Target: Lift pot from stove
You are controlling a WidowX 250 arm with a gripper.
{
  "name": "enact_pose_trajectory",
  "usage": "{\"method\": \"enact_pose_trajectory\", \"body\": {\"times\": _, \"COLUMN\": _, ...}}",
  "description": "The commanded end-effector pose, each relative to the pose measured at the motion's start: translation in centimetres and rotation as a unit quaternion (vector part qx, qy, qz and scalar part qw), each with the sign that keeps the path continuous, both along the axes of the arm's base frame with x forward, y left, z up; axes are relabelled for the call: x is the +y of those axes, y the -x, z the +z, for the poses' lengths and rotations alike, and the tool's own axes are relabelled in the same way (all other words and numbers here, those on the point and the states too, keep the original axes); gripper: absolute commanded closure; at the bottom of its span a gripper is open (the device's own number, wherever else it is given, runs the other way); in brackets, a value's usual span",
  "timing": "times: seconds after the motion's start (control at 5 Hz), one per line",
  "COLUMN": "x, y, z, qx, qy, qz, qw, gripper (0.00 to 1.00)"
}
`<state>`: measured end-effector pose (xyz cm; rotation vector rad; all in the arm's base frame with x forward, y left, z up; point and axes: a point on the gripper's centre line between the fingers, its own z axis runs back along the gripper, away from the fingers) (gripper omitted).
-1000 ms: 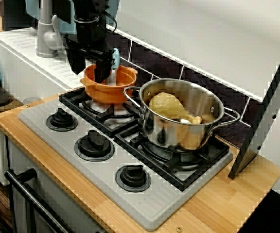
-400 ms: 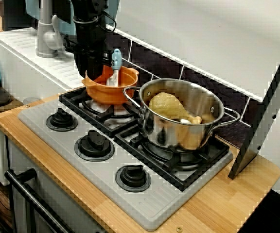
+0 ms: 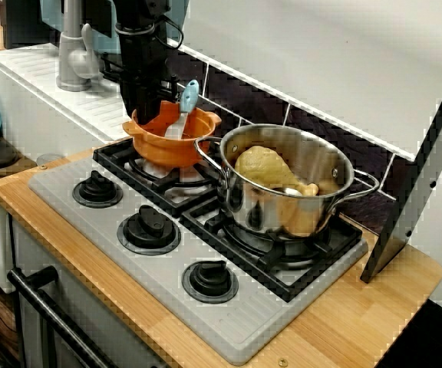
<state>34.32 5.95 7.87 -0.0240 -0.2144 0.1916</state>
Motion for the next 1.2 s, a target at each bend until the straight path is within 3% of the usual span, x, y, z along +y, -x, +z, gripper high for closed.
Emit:
{"method": "enact_pose_trajectory", "body": {"times": 0.0, "x": 0.3, "y": -1.1, "z": 6.0, "qx": -0.019, "qy": 0.028, "qz": -0.019, "qw": 0.9992, "gripper": 1.00}}
{"method": "enact_pose_trajectory", "body": {"times": 0.4, "x": -1.0, "y": -1.2, "z": 10.5, "qx": -0.036, "qy": 0.049, "qz": -0.050, "qw": 0.9969, "gripper": 1.00}}
{"method": "enact_pose_trajectory", "body": {"times": 1.0, "x": -2.5, "y": -1.4, "z": 13.5, "qx": -0.063, "qy": 0.066, "qz": -0.065, "qw": 0.9937, "gripper": 1.00}}
